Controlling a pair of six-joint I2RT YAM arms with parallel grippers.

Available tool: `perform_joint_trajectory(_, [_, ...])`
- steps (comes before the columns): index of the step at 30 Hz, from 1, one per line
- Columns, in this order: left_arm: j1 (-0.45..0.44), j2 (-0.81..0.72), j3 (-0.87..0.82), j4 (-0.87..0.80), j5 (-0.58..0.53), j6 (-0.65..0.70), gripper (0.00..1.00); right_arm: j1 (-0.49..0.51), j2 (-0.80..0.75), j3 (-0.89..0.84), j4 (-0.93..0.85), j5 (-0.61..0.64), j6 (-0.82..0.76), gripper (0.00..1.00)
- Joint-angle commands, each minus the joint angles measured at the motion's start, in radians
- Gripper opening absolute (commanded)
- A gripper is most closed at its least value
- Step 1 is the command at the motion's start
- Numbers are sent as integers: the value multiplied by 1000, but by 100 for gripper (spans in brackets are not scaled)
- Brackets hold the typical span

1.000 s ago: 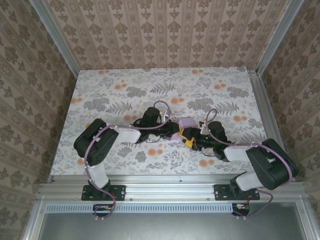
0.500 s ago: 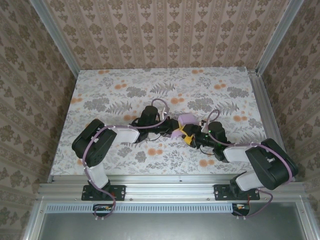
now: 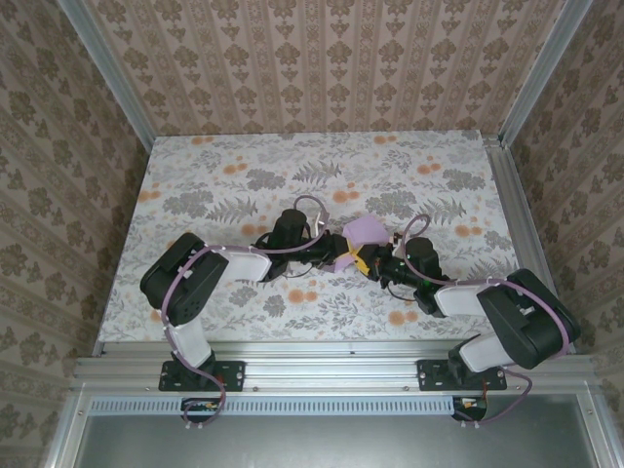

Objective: Fold a paper plane with a square sheet of paper (pick it up from the middle)
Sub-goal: Turn over the paper at the center of the table.

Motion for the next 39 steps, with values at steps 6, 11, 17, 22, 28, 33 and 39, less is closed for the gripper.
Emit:
perform_joint_trajectory(6, [8,-38,-21,11,1,8,30,6,-13,15,-34,26,-24,11])
perform_joint_trajectory(11, [29,-81,-18,-73,1,64,44,-4,-104,66,-309,27,-180,2])
perform_joint_trajectory(17, [64,-210,75,-514,-86,353,62,-20,-264,316,-1090,171,-655,0])
perform_joint_trajectory(22, [109,-257,165,-775,-110,549,70,-21,-216,527,-1530,332,-919,0])
perform_joint_trajectory(28, [150,-296,212,-928,-136,673,75,13,-139,746,-1831,605,-1036,0])
perform_joint_trajectory(33, [180,-328,178,-938,-117,688,79,103,46,877,-1946,752,-1031,1])
perform_joint_trajectory(39, [202,-394,125,-946,-75,687,88,229,259,1020,-1966,784,-984,9])
